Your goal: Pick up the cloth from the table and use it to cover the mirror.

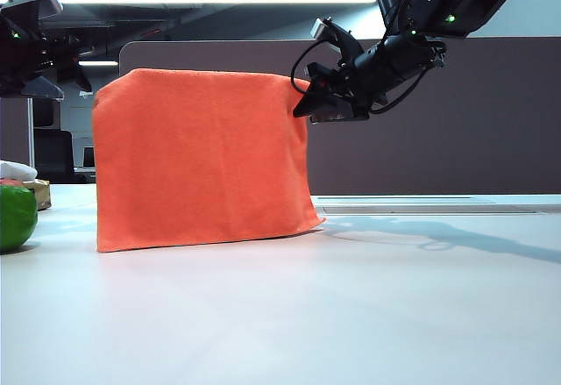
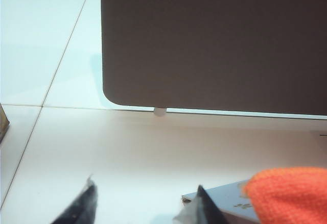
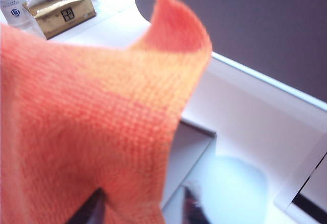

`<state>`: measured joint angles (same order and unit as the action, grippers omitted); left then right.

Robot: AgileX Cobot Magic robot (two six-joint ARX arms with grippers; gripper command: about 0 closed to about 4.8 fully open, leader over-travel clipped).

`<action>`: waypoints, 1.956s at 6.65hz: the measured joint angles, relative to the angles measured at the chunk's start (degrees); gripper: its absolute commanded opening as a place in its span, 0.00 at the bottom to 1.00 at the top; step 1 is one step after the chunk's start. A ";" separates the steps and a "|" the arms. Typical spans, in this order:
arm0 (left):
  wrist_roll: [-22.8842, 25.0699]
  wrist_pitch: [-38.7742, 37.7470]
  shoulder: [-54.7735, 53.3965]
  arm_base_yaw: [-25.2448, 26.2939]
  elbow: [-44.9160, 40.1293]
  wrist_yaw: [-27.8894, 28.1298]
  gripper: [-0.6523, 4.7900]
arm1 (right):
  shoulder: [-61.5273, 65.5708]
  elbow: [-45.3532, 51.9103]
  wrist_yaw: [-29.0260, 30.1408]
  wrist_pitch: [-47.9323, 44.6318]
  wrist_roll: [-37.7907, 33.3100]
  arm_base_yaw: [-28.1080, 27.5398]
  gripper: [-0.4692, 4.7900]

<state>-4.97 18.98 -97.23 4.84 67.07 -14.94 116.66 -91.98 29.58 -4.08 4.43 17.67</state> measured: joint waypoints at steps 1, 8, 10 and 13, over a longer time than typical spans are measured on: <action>0.22 0.00 0.00 -0.02 0.02 0.00 0.57 | -4.37 0.22 -0.02 -5.64 0.07 0.00 0.51; 5.60 -13.66 34.80 -0.04 -14.27 -3.04 0.11 | -40.33 19.89 -18.67 -0.04 2.12 -6.95 0.08; 5.31 -12.61 45.72 -0.07 -24.76 -4.04 0.11 | -57.61 39.06 -21.49 -9.03 1.84 -8.17 0.08; 4.04 -12.39 60.46 -0.07 -35.60 -4.13 0.11 | -79.69 61.77 -28.11 -13.92 1.57 -8.61 0.08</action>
<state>-0.93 6.59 -36.77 4.78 31.46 -19.07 36.97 -30.22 1.48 -18.00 6.00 9.06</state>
